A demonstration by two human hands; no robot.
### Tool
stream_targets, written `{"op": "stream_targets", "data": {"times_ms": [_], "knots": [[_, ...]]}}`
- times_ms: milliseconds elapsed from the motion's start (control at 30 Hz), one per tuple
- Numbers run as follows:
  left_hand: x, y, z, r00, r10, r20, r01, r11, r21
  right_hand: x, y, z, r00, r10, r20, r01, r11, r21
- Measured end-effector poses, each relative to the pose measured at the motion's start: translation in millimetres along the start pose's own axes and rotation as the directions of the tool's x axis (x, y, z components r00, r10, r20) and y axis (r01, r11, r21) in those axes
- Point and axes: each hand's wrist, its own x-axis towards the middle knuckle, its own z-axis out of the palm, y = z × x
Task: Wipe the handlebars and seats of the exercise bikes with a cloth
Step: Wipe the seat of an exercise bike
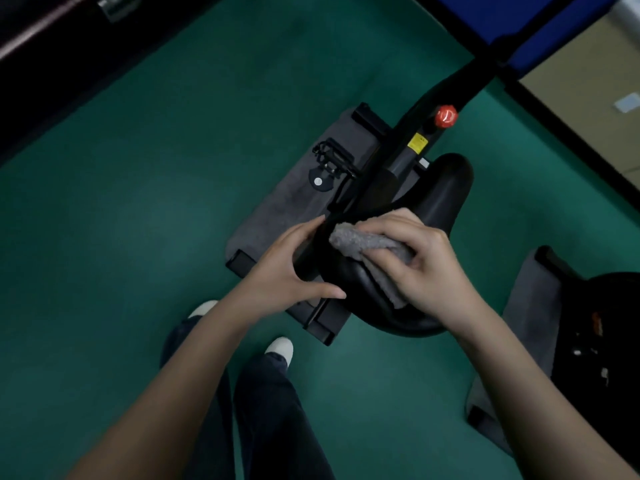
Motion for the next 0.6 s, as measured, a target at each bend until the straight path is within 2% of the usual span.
{"op": "stream_targets", "data": {"times_ms": [167,300,367,467,600], "knots": [[-8,-3,9,0.993,-0.015,-0.117,0.008,0.998,-0.064,8,-7,13,0.994,-0.089,0.058,0.092,0.994,-0.062],[-12,-1,11,0.994,-0.018,-0.109,0.007,0.994,-0.105,-13,5,4,0.981,-0.164,0.1,0.167,0.986,-0.021],[-13,1,11,0.992,-0.008,-0.125,-0.001,0.997,-0.078,-20,11,-5,0.99,-0.139,0.024,0.139,0.99,-0.013],[-14,1,11,0.99,0.0,-0.139,-0.007,0.998,-0.055,-14,15,-5,0.99,-0.008,-0.14,0.003,0.999,-0.035],[-12,-2,11,0.99,0.011,-0.141,-0.016,0.999,-0.033,-17,8,10,0.981,0.007,-0.196,-0.025,0.995,-0.094]]}}
